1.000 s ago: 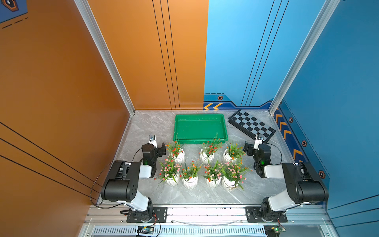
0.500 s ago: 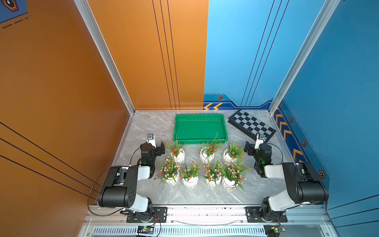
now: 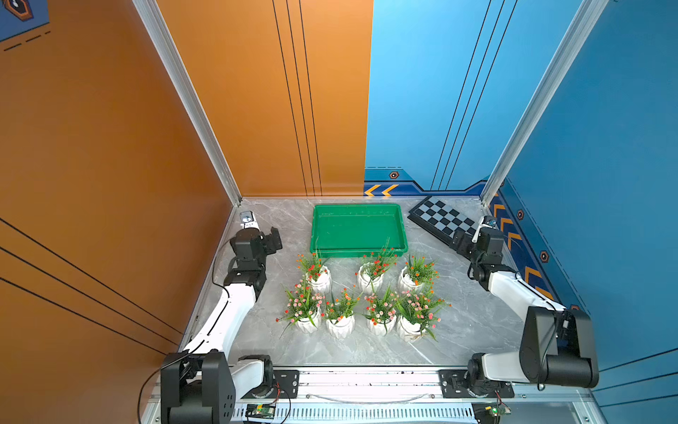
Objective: Put the potted gypsophila into the storage box
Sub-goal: Pick up the baby's breath potted plant from the center of the board.
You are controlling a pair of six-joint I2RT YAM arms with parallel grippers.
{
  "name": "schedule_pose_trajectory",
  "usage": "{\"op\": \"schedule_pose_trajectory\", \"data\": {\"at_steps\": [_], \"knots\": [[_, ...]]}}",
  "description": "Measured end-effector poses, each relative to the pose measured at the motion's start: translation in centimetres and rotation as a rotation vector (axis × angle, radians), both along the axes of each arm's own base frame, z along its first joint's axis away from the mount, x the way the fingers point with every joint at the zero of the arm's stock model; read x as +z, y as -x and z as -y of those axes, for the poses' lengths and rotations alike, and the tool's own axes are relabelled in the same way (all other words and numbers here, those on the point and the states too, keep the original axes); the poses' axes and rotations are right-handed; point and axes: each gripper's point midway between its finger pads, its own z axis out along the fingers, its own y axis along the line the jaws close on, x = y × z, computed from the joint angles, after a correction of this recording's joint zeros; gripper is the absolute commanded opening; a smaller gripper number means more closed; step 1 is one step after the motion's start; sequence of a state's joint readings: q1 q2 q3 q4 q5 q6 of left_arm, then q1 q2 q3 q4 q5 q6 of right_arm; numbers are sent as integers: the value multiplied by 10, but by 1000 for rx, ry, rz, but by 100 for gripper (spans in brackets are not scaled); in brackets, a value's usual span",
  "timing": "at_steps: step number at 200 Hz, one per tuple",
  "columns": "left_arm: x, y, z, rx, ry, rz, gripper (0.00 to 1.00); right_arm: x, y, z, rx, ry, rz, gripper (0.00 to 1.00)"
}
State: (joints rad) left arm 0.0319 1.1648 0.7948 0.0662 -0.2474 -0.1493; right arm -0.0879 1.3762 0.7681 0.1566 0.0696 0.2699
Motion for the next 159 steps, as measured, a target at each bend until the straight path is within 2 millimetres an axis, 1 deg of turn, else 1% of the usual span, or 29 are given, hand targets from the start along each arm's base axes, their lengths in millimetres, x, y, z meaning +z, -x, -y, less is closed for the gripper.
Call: {"op": "schedule_pose_trajectory", "data": {"at_steps": [26,46,72,92,109,132,159], "knots": [[4,11,-8,44,59,-98,98,5,11,-2,-13,-60,-117,100],[-5,20,-5,44,95,-170,98,5,23,-2,-21,-99,-202,100],[-25,35,3,25,142,-267,98,-3,53,0,-49,-149,-321,98],[-32,46,6,18,164,-316,98,-9,80,4,-83,-192,-409,96],[-38,55,9,10,173,-359,98,-15,96,4,-93,-213,-478,95],[-47,64,13,0,187,-412,98,-26,114,-8,-68,-218,-570,92],[-52,68,16,-11,200,-439,98,-38,124,-33,10,-199,-660,88]]}}
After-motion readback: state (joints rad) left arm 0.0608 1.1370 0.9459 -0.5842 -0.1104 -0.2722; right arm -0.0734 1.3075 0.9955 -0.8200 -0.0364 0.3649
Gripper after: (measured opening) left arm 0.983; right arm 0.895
